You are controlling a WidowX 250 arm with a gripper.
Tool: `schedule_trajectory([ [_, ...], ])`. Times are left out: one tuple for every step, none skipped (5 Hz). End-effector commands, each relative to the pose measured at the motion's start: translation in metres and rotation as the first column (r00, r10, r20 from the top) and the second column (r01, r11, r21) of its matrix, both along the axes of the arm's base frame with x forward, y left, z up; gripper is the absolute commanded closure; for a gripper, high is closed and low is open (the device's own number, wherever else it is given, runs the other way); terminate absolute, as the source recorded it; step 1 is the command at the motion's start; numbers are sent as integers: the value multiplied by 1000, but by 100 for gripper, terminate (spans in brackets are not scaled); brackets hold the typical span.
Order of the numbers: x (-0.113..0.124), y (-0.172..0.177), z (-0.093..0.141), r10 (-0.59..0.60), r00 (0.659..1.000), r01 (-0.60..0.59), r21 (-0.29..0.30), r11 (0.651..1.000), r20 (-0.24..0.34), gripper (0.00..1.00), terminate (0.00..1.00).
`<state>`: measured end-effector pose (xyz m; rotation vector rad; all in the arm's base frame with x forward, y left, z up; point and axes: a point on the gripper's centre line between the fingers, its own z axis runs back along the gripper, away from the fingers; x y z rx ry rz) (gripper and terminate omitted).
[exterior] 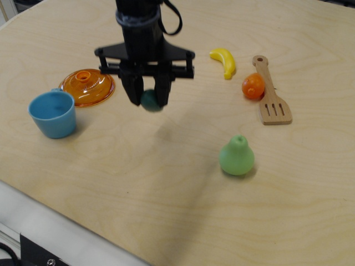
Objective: Take cucumber out of cup
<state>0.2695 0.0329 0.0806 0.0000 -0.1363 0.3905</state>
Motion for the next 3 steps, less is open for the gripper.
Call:
schedule_trajectory([
  [-21,-13,-42,-64,995,61,-42,997,-77,100,0],
  [-29,-4,-51,-43,995,40,-31,999,-90,100,0],
  [-31,5,-62,-41,993,35,-53,998,-113,100,0],
])
